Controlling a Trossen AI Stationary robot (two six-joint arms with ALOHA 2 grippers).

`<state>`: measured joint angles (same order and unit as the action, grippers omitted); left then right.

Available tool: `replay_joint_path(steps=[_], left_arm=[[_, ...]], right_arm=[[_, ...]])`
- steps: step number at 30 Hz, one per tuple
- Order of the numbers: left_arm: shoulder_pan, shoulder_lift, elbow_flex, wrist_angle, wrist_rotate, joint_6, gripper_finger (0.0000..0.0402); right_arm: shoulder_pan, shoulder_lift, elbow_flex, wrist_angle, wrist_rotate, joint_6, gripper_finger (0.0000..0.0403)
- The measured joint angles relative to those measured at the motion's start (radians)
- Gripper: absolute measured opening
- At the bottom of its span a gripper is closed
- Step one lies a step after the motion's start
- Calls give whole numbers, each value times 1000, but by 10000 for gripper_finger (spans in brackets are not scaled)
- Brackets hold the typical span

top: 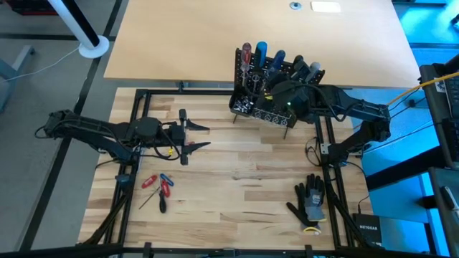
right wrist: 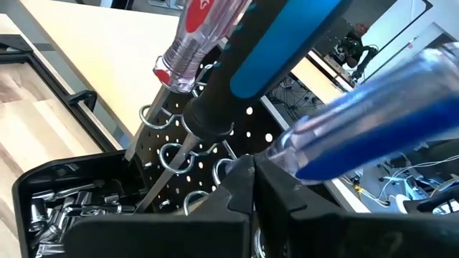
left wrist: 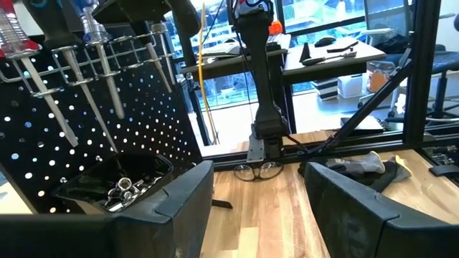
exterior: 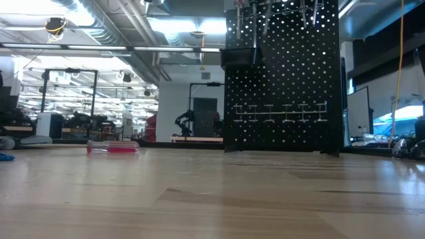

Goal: Hang tools onto peg board
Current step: Hang the blue screwdriver on the black pegboard

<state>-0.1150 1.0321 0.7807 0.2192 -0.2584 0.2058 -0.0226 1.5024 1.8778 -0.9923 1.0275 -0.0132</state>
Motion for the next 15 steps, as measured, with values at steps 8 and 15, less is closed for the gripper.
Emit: replay_joint_path(steps=[8, 15], left_arm=[[0, 0, 0, 0, 0, 0, 210], [0, 0, 0, -3, 0, 2, 210]], right_arm=[[26, 0, 0, 8, 0, -8, 11], [118, -9, 0, 62, 30, -81, 11]])
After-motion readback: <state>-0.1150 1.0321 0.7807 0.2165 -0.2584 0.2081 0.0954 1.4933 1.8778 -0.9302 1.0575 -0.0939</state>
